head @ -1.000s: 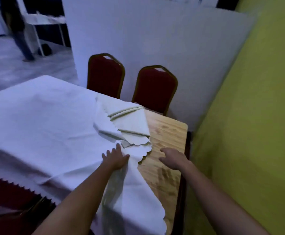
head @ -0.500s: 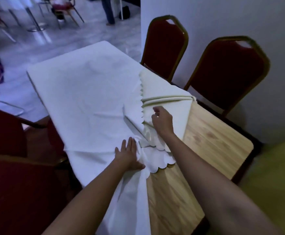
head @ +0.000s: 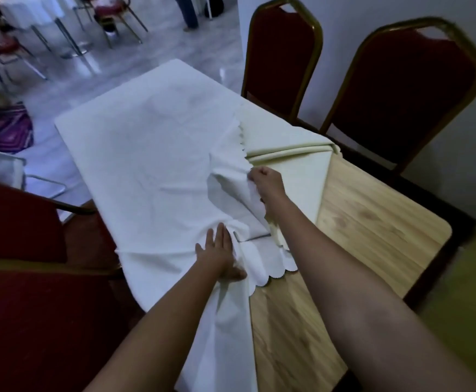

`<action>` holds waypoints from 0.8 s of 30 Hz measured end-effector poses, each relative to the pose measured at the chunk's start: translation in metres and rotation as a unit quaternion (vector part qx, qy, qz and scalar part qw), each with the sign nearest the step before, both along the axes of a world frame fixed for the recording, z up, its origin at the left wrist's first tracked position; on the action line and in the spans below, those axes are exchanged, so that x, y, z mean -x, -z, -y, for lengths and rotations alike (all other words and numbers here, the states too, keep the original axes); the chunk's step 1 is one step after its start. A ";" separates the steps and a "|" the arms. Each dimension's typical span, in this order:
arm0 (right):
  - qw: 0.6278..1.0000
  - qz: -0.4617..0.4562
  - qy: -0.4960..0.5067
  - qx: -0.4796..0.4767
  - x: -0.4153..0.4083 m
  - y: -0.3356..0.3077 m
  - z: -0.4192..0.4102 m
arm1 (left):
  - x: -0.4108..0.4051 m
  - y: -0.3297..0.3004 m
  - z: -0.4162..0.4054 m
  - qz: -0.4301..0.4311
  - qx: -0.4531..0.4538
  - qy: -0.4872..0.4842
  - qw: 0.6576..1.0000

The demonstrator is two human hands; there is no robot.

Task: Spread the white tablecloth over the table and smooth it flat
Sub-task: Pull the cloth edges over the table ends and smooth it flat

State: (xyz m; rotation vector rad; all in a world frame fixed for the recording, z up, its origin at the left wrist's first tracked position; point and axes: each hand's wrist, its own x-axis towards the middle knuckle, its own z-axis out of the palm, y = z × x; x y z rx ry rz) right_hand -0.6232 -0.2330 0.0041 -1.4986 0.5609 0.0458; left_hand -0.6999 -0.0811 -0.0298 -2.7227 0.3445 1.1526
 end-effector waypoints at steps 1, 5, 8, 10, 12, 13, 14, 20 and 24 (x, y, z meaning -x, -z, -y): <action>0.999 0.015 0.033 -0.012 0.003 -0.003 0.016 | 0.000 -0.004 0.004 -0.004 -0.009 0.004 1.000; 0.981 0.048 0.182 -0.053 0.028 -0.020 0.096 | -0.008 -0.026 0.022 -0.002 -0.064 0.020 0.998; 0.943 0.052 0.318 -0.079 0.071 -0.027 0.180 | -0.018 -0.031 0.034 0.001 -0.034 -0.027 0.999; 0.925 0.033 0.375 -0.054 0.108 -0.024 0.226 | -0.015 -0.027 0.039 0.004 0.041 -0.110 0.993; 0.911 0.002 0.412 -0.025 0.150 -0.018 0.251 | -0.005 -0.024 0.052 0.060 0.142 -0.153 0.976; 0.905 -0.001 0.424 -0.035 0.172 -0.008 0.255 | -0.001 -0.023 0.058 0.105 0.177 -0.148 0.967; 0.893 -0.002 0.446 -0.051 0.195 0.003 0.258 | 0.002 -0.024 0.067 0.148 0.201 -0.120 0.961; 0.791 -0.092 0.576 -0.188 0.282 0.093 0.244 | 0.009 -0.015 0.101 0.037 0.236 0.084 0.968; 0.832 -0.217 0.457 -0.226 0.287 0.100 0.242 | 0.027 -0.014 0.094 -0.117 0.287 0.090 0.947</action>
